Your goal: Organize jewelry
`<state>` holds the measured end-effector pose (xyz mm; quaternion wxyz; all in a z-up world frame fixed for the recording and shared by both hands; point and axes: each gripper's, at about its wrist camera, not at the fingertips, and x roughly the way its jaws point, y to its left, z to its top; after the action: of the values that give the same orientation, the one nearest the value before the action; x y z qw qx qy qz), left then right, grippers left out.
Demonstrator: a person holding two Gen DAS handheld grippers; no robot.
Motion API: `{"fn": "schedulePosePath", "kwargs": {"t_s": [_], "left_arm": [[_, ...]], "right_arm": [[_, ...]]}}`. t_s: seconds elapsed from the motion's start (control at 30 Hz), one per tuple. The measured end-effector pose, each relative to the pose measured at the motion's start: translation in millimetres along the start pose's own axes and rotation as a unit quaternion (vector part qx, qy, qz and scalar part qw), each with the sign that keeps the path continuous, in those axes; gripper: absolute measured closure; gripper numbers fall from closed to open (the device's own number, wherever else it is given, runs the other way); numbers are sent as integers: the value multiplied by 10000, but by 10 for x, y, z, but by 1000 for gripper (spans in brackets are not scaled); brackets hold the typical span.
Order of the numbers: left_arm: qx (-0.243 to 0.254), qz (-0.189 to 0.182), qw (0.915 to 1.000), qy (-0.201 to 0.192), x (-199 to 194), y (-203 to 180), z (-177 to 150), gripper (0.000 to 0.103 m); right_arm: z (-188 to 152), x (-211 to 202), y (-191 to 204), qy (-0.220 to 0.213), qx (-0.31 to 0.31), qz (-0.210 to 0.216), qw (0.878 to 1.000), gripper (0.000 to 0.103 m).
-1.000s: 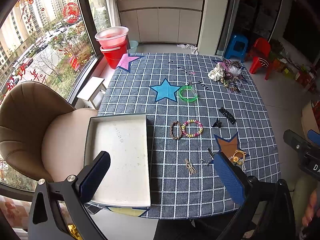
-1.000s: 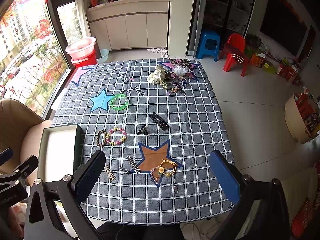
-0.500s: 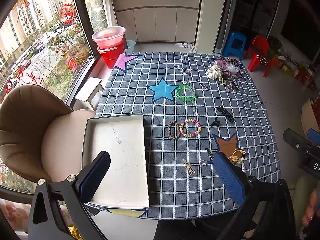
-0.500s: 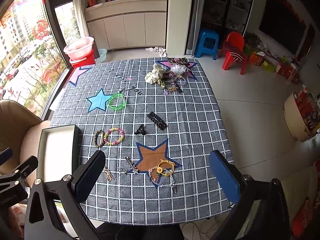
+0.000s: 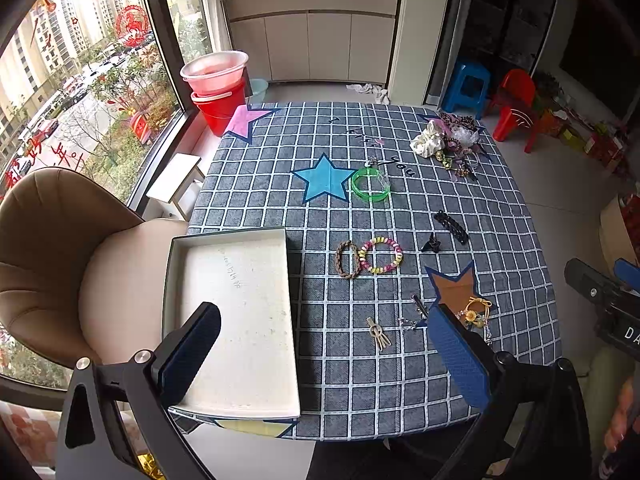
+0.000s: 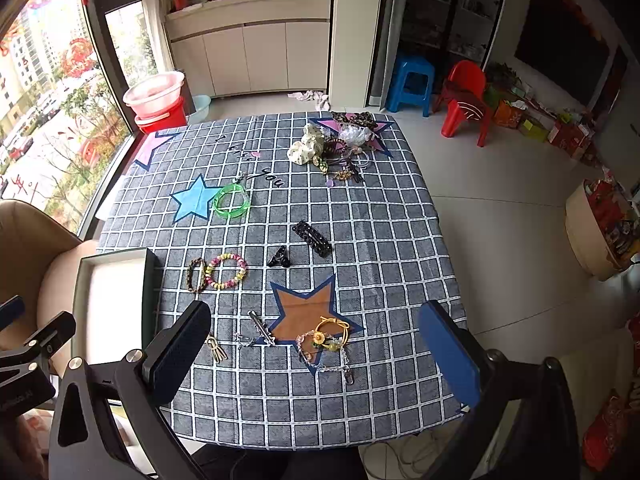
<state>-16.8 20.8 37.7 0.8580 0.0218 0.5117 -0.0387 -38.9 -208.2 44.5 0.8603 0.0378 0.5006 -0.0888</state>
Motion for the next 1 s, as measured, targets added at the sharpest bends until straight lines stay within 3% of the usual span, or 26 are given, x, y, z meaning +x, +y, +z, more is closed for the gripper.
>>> {"fn": "schedulePosePath", "kwargs": {"t_s": [0.37, 0.47, 0.63, 0.83, 0.93, 1.0], "left_arm": [[89, 32, 9996, 250, 313, -6, 24, 0], [24, -142, 9986, 511, 587, -11, 73, 0], [-107, 53, 9977, 674, 1134, -102, 231, 0], [-428, -168, 9947, 921, 1929, -227, 615, 0], [-643, -190, 9933, 938, 2323, -302, 831, 0], [-711, -134, 9927, 968, 2586, -341, 962, 7]], "right_arm": [[-7, 183, -23, 265, 99, -60, 9996, 0], [-30, 378, -97, 509, 235, 84, 9984, 0], [-78, 864, -259, 891, 368, 334, 9948, 0], [46, 1593, -355, 1299, 20, 264, 9912, 0], [205, 1899, -363, 1242, -213, 301, 9916, 0], [306, 2135, -354, 1243, -401, 265, 9911, 0]]}}
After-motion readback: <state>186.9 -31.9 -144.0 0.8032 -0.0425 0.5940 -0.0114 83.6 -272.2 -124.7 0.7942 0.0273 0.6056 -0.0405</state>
